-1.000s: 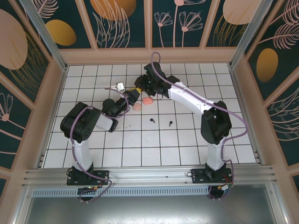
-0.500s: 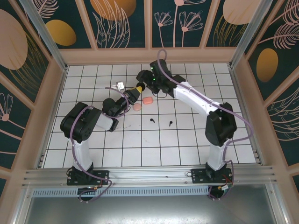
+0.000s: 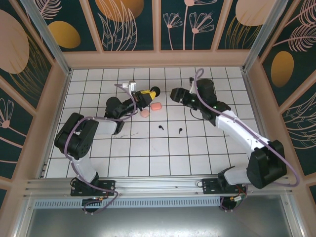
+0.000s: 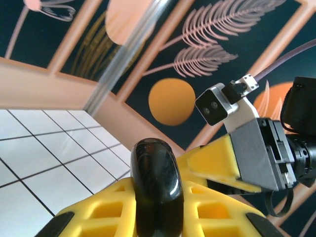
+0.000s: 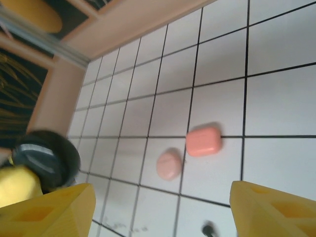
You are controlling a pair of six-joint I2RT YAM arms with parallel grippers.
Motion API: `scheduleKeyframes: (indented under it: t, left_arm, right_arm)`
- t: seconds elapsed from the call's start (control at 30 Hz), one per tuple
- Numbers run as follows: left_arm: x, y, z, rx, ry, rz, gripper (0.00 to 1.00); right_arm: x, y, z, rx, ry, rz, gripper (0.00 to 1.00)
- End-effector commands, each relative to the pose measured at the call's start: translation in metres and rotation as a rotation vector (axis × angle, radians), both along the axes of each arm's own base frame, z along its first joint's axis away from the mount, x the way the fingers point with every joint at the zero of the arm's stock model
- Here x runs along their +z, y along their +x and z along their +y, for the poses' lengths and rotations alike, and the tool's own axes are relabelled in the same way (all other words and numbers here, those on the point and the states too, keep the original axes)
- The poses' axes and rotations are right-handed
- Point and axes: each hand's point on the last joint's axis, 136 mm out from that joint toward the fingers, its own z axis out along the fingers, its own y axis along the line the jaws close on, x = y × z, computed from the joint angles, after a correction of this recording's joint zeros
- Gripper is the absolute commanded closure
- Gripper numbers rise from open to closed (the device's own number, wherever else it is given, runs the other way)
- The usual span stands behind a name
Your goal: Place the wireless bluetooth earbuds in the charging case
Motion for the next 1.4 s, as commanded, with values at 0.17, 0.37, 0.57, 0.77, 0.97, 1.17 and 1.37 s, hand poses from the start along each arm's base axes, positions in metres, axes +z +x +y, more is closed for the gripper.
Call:
scheduleKeyframes:
  t: [0.17, 0.37, 0.57, 0.77, 0.97, 1.17, 1.37]
  left_arm:
    - [0.007, -0.029, -0.019, -0.233, 0.082, -0.047, 1.00]
    - [0.012, -0.034, -0.020, -0.260, 0.092, -0.061, 1.00]
    - [0.016, -0.035, -0.020, -0.267, 0.092, -0.064, 1.00]
    - [0.020, -0.036, -0.021, -0.273, 0.097, -0.070, 1.00]
    - [0.022, -0.041, -0.021, -0.290, 0.102, -0.076, 1.00]
    - [0.033, -0.050, -0.016, -0.290, 0.099, -0.108, 1.00]
    - [0.035, -0.054, -0.015, -0.287, 0.095, -0.118, 1.00]
  right_arm:
    - [0.041, -0.030, 0.021, 0.322, 0.032, -0.282, 0.29]
    - [0.043, -0.029, 0.036, 0.390, 0.055, -0.288, 0.30]
    - [0.040, -0.027, 0.048, 0.422, 0.057, -0.285, 0.32]
    - [0.032, -0.017, 0.053, 0.412, 0.050, -0.270, 0.34]
    - [0.019, 0.004, 0.046, 0.337, 0.023, -0.242, 0.39]
    - [0.001, 0.023, 0.022, 0.223, 0.002, -0.185, 0.46]
    - [0.018, -0.005, 0.017, 0.273, 0.046, -0.213, 0.46]
